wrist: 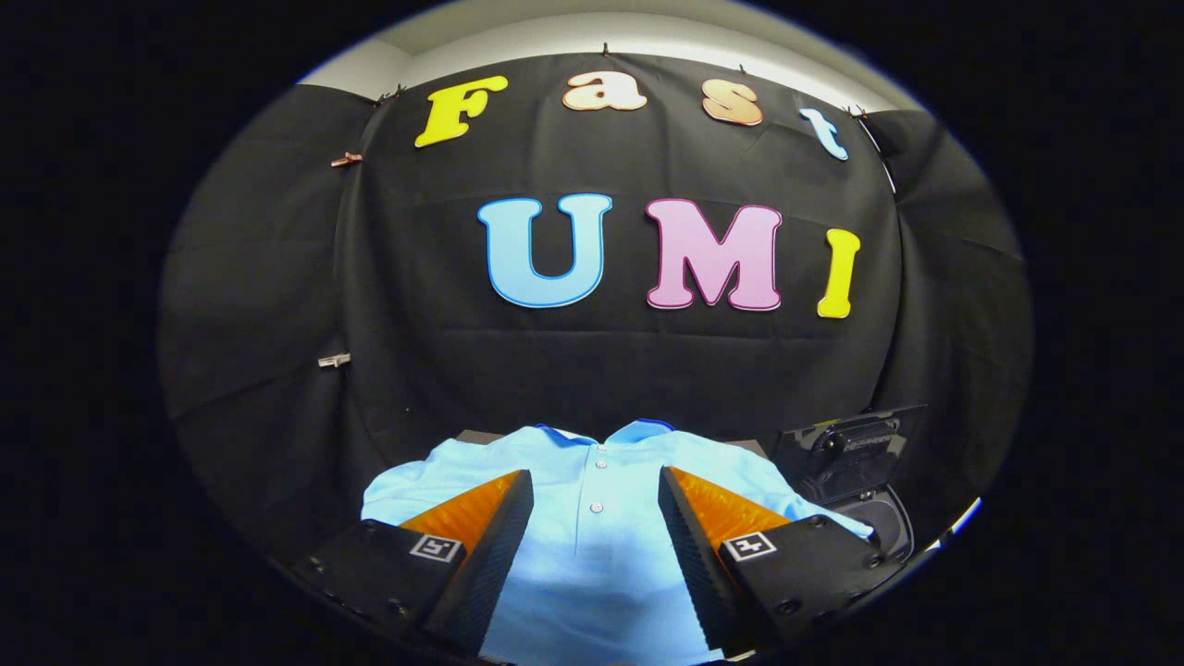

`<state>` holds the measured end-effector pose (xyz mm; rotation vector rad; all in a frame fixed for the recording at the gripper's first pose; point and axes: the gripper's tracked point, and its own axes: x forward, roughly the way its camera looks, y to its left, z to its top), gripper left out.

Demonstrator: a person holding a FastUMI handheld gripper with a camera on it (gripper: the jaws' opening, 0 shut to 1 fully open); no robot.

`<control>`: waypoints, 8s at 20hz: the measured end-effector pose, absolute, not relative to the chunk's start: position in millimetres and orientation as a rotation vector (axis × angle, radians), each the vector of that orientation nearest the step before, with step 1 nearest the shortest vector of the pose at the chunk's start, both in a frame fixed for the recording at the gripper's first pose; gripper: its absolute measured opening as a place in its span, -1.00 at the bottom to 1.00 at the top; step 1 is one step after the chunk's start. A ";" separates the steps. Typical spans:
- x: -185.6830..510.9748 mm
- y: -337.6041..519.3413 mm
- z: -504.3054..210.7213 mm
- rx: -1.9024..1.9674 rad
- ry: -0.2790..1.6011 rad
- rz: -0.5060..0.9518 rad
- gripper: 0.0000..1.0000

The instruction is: Put the clothes into the washing machine and then close the washing machine lid.

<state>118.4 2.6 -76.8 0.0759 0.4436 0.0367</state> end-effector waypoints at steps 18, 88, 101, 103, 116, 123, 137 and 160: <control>130.7 13.3 -179.4 0.056 0.851 0.170 -0.59; 95.3 -447.9 -311.5 -0.017 1.065 0.060 -0.86; 50.3 -435.6 -399.4 -0.112 1.212 0.001 -0.86; 46.6 -435.1 -401.0 -0.110 1.222 -0.008 -0.86; 50.0 -438.3 -415.5 -0.110 1.231 -0.018 -0.86; 47.7 -431.6 -428.5 -0.116 1.262 -0.023 -0.86; 28.9 -410.7 -442.4 0.038 1.350 0.029 0.57; 98.7 -407.5 -332.7 0.048 0.931 -0.017 0.98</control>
